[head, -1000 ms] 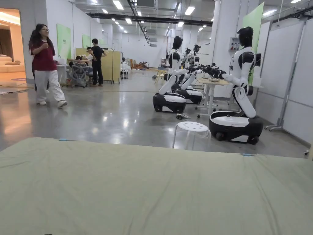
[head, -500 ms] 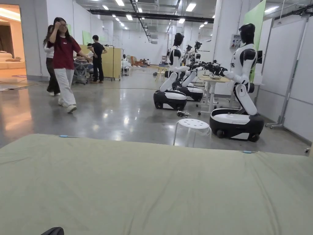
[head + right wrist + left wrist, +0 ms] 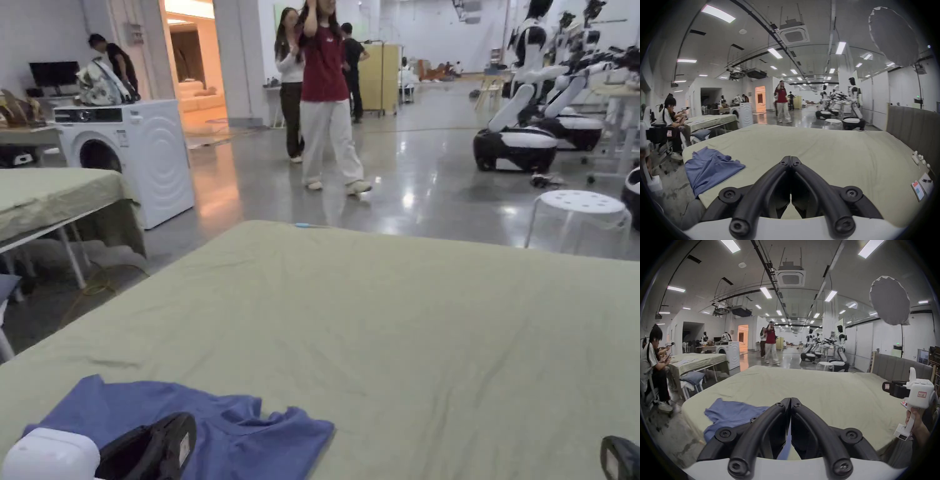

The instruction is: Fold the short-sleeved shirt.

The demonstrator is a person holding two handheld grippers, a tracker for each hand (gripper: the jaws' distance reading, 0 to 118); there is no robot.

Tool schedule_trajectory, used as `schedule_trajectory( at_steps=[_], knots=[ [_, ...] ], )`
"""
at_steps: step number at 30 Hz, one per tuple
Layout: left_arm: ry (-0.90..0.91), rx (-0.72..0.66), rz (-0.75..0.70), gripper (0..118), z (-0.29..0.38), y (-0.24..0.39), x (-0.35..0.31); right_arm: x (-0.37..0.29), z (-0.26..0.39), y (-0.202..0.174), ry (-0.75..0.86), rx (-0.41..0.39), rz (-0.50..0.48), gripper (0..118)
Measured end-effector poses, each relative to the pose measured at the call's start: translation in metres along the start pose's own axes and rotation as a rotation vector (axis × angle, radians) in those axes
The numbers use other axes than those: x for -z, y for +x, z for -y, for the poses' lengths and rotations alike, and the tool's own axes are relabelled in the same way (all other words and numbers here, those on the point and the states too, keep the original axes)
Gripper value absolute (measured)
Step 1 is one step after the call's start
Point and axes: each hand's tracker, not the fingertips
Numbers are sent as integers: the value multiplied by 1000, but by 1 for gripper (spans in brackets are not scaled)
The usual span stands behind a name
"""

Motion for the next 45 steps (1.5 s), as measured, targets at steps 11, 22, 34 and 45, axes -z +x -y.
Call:
schedule_trajectory(
  at_steps=[11,22,34,45],
  knots=[
    [-194,-3,45,58,21,-54,49,1,7,-6,-60,10,-13,0],
    [-598,-190,54,58,77,-109,241,-16,18,23,-145,49,78,0],
    [-709,-80,-23,9,107,-94,276,-24,39,52,-220,124,118,0],
    [-317,-186,76,8,-93,-67,280,-61,35,83,-159,171,208,0]
  ],
)
